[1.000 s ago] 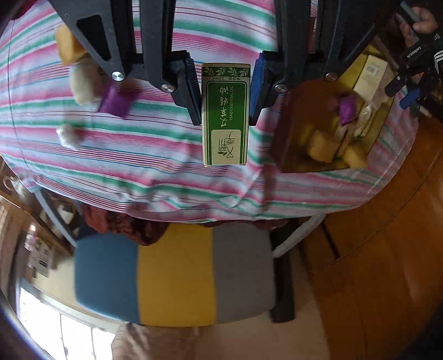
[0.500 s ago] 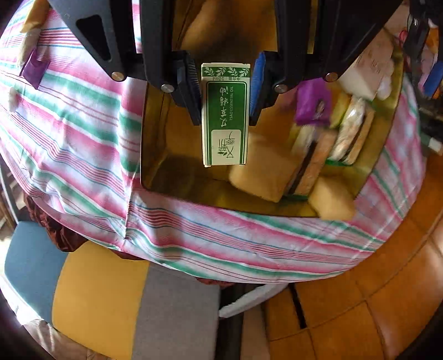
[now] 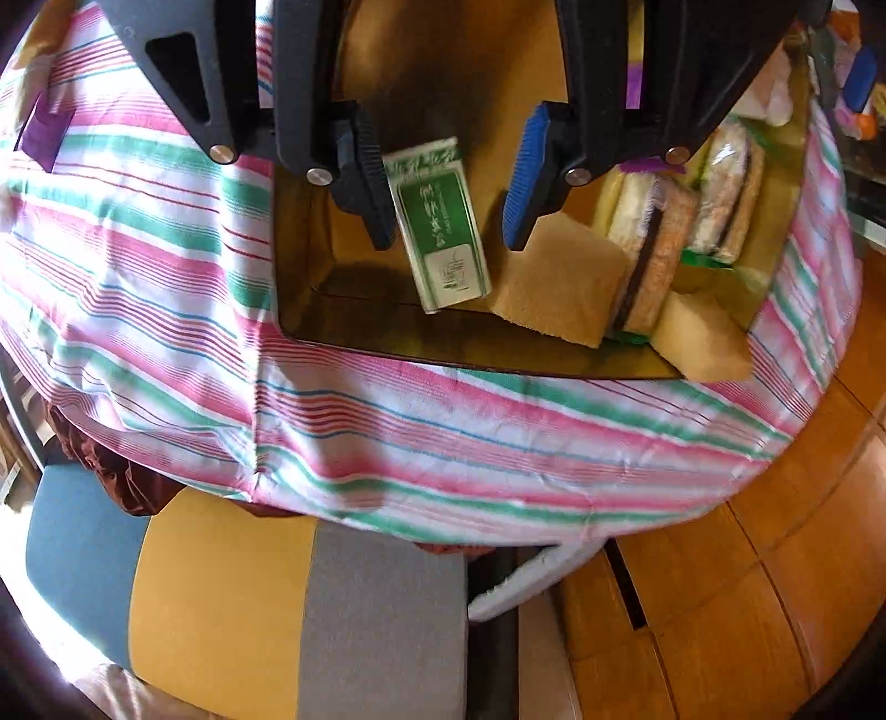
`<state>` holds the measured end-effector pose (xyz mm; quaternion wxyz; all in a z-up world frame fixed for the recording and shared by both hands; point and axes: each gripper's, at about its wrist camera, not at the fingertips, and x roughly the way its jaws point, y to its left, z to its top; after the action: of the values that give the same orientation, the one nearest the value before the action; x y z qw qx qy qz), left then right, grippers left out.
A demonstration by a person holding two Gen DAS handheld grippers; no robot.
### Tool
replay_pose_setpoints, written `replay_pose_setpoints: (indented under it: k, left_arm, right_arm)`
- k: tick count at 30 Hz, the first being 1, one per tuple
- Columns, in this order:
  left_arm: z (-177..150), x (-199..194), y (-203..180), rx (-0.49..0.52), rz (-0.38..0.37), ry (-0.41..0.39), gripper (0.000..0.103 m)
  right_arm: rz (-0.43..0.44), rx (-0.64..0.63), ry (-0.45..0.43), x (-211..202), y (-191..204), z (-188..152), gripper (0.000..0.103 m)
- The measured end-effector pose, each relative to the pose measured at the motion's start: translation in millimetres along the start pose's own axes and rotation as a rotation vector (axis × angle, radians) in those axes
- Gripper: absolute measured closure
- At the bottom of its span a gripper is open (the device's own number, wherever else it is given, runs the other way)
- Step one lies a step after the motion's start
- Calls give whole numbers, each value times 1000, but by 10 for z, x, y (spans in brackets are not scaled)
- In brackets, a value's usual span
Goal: Organize objects
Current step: 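Lower the green box into the gold tray and open the right tool, then grasp the remaining purple snack packet with the left tool while the right tool returns to the table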
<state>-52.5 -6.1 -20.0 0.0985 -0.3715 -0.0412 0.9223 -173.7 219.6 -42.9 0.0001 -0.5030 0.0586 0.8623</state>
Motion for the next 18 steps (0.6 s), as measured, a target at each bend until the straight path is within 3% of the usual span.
replay_pose_setpoints:
  k: [12, 18]
  left_arm:
    - [-9, -147, -160, 44, 0, -32, 19]
    - [-46, -223, -314, 93, -8, -36, 18]
  right_arm:
    - [31, -46, -97, -759, -369, -689, 61]
    - [-16, -8, -98, -1027, -818, -1006, 61]
